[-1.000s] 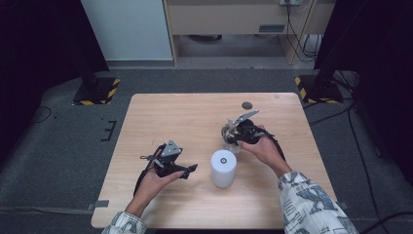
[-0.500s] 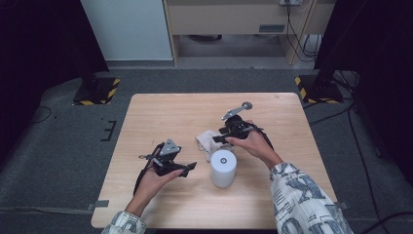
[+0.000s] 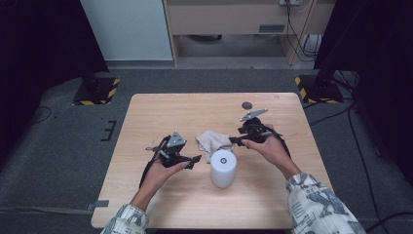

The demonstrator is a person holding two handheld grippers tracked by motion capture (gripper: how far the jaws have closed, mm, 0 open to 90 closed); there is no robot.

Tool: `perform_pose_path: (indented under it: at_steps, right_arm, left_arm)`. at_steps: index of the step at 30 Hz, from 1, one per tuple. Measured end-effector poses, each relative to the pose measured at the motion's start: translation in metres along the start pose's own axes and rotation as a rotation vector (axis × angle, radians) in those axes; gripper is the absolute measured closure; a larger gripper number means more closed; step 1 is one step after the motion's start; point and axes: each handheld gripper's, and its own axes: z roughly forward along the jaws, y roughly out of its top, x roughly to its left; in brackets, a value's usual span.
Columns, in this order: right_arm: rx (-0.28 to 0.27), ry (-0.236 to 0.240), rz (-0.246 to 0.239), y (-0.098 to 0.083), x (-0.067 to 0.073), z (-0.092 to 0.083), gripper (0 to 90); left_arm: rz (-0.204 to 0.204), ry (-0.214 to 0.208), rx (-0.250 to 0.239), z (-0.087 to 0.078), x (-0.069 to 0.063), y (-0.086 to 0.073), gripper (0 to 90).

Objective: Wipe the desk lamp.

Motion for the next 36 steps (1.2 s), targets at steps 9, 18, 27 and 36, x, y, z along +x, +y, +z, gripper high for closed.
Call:
perform_pose_path:
  at_steps: [9,18,27,36]
  right_arm:
    - [-0.024,-0.076,0.044,-0.067,0.0,-0.031,31.8]
    - [-0.063,-0.103,0.12,-0.11,0.003,-0.054,32.8]
    - [-0.073,-0.092,0.112,-0.11,0.012,-0.055,33.6]
    - [-0.079,-0.102,0.109,-0.11,0.011,-0.056,33.7]
  left_arm:
    - [0.004,-0.02,0.079,0.049,0.019,0.011,10.8]
    - [-0.028,-0.018,0.128,0.082,0.024,0.015,18.4]
    - [-0.022,-0.019,0.166,0.091,0.017,0.016,63.5]
    - [-0.013,0.029,0.199,0.046,0.021,-0.012,84.2]
